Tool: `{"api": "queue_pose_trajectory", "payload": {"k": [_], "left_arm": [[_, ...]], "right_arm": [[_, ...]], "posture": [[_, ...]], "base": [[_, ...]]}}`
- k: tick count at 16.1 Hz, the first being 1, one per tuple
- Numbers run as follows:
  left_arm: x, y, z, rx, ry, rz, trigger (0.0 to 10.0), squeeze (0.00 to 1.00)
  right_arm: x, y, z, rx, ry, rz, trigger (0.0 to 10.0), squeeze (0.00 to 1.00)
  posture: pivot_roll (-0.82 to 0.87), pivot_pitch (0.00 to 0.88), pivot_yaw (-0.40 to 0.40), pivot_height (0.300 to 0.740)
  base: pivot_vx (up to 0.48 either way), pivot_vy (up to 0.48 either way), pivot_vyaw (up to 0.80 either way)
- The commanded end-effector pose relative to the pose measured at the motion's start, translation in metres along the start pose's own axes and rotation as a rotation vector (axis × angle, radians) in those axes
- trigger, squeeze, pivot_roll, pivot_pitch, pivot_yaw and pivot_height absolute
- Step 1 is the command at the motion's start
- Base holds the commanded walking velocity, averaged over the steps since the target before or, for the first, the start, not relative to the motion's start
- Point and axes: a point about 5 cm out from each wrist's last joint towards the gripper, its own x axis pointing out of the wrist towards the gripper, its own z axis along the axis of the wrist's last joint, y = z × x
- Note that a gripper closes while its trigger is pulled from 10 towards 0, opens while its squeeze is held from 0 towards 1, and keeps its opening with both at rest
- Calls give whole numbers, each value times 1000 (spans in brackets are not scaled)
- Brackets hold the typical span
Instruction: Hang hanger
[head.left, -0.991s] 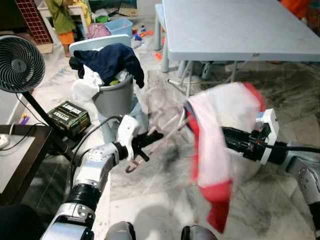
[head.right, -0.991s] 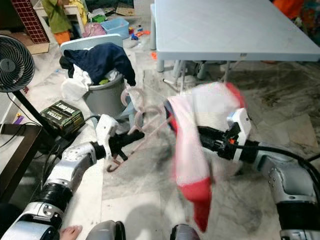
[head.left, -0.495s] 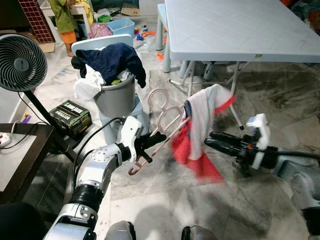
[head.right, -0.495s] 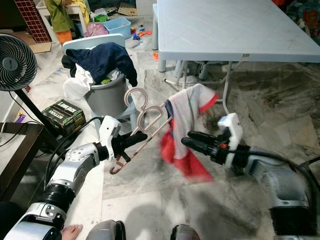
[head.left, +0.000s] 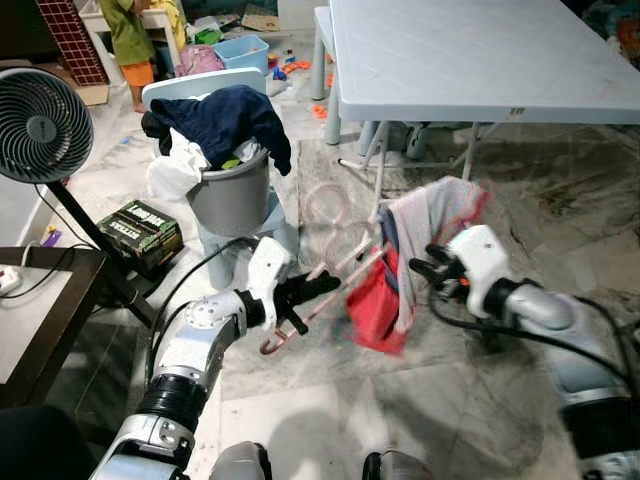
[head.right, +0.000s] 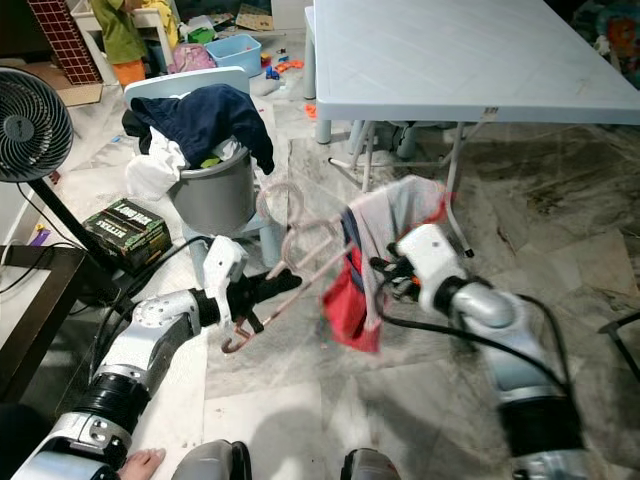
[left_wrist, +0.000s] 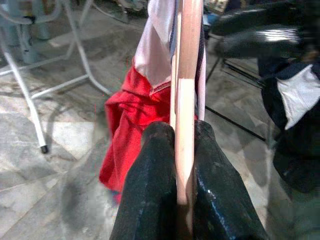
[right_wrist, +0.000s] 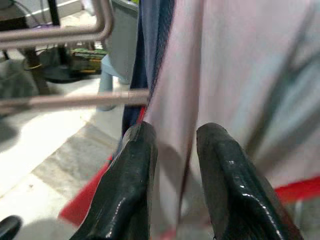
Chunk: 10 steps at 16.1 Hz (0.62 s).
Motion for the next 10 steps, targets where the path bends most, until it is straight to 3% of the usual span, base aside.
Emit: {"api": "queue_pose_trajectory", "payload": {"k": [1,2,3,4,10], "left_arm": [[0,-2,7,35,-18,-15,0,0],[0,-3,7,36,-17,-20,0,0],[0,-4,7,35,-16,-25,0,0],[1,-6,7,38,-15,-31,0,0],[3,-9,6,44,-8,-48,0,0]], "right_arm": [[4,0,1,-28,8,-22,10000,0],[7,1,1,-49,9,-45,10000,0],[10,1,2,-37,5,-63,10000,94],[13,0,4,0,-4,-86,10000,1000],[19,7,0,75,38,-45,10000,1000]], "posture": [[-21,67,-8,740],[-17,72,-4,740],[-18,73,-4,740],[-18,73,-3,740],[-18,72,-2,740]], "base": [[0,0,0],[0,0,0],[0,0,0],[0,0,0],[0,0,0]]}}
